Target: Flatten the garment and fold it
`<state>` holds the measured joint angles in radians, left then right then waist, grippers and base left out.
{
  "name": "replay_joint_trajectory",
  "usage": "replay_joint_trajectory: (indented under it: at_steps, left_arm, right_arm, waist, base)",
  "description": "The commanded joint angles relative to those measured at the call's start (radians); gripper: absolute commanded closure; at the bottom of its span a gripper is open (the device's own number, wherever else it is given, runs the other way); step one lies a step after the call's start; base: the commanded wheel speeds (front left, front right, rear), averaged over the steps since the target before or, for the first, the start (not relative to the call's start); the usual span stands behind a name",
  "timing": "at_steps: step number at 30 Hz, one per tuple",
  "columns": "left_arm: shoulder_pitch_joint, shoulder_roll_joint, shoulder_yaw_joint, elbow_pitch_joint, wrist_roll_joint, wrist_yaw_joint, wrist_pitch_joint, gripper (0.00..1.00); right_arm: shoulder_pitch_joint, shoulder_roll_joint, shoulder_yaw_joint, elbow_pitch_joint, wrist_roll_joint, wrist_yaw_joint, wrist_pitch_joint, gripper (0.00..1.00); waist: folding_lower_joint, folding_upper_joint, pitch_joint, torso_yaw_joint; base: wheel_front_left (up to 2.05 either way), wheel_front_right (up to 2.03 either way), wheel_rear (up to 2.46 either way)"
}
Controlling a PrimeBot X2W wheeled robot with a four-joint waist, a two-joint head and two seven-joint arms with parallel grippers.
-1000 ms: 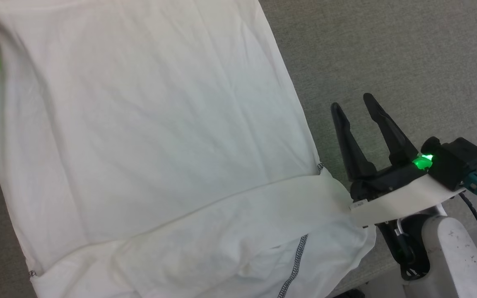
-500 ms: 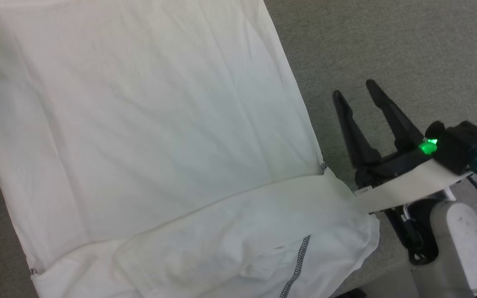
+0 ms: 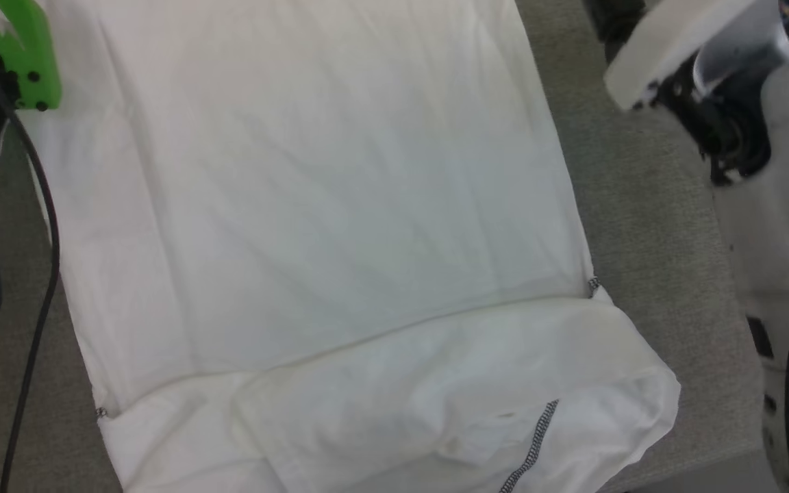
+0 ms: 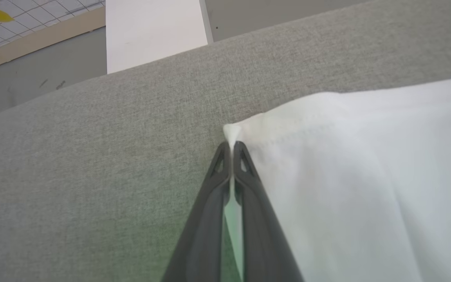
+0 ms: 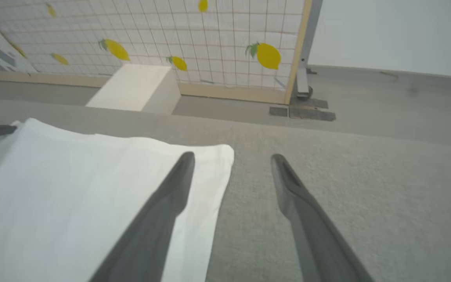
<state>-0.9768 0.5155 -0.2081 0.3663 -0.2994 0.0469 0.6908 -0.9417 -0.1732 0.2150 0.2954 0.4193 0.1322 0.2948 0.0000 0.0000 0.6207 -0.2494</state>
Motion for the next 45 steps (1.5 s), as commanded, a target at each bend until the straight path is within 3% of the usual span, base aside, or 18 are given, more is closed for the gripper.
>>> replay_joint_trajectory:
  at_steps: [1, 9, 20, 21, 22, 24, 25, 29, 34, 45]
  left_arm:
    - [-0.027, -0.013, -0.008, 0.002, -0.010, -0.007, -0.011, 1.00]
    - [-0.086, -0.064, -0.048, 0.007, -0.017, -0.035, -0.047, 1.00]
    - [-0.106, -0.093, -0.078, 0.021, -0.032, -0.060, -0.078, 1.00]
    - [-0.106, -0.094, -0.079, 0.023, -0.034, -0.060, -0.081, 1.00]
    - [-0.106, -0.095, -0.079, 0.025, -0.034, -0.059, -0.083, 1.00]
    - [-0.107, -0.094, -0.080, 0.030, -0.037, -0.059, -0.086, 1.00]
    - [-0.107, -0.093, -0.080, 0.033, -0.037, -0.059, -0.087, 1.00]
    - [-0.118, -0.088, -0.077, 0.037, -0.035, -0.055, -0.116, 1.00]
    - [-0.154, -0.077, -0.074, 0.038, -0.002, -0.042, -0.223, 1.00]
    - [-0.276, -0.079, -0.037, 0.061, 0.055, 0.039, -0.485, 1.00]
  right_arm:
    - [-0.066, 0.011, -0.015, 0.062, 0.003, -0.002, 0.039, 0.00]
    - [-0.318, 0.045, -0.132, 0.382, -0.118, -0.002, 0.218, 0.00]
    - [-0.429, 0.082, -0.194, 0.554, -0.244, -0.002, 0.413, 0.00]
    - [-0.430, 0.084, -0.187, 0.563, -0.252, -0.002, 0.445, 0.05]
    - [-0.430, 0.084, -0.183, 0.570, -0.258, -0.002, 0.472, 0.52]
    - [-0.430, 0.081, -0.177, 0.573, -0.273, -0.002, 0.517, 0.80]
    - [-0.429, 0.080, -0.175, 0.570, -0.278, -0.002, 0.528, 1.00]
    - [-0.421, 0.070, -0.177, 0.529, -0.298, -0.002, 0.494, 1.00]
    - [-0.423, 0.052, -0.181, 0.463, -0.318, -0.002, 0.349, 1.00]
    - [-0.498, 0.030, -0.225, 0.439, -0.391, -0.002, 0.046, 1.00]
  waist:
    - [0.0000, 0.0000, 0.037, 0.048]
    - [0.0000, 0.0000, 0.090, 0.136]
    - [0.0000, 0.0000, 0.126, 0.189]
    - [0.0000, 0.0000, 0.126, 0.189]
    - [0.0000, 0.0000, 0.126, 0.188]
    - [0.0000, 0.0000, 0.126, 0.184]
    - [0.0000, 0.0000, 0.126, 0.183]
    - [0.0000, 0.0000, 0.125, 0.176]
    - [0.0000, 0.0000, 0.120, 0.164]
    - [0.0000, 0.0000, 0.111, 0.139]
  base:
    - [0.00, 0.00, 0.00]
    - [0.00, 0.00, 0.00]
    - [0.00, 0.00, 0.00]
    - [0.00, 0.00, 0.00]
    - [0.00, 0.00, 0.00]
    - [0.00, 0.00, 0.00]
    - [0.00, 0.00, 0.00]
    - [0.00, 0.00, 0.00]
    - [0.00, 0.00, 0.00]
    - [0.00, 0.00, 0.00]
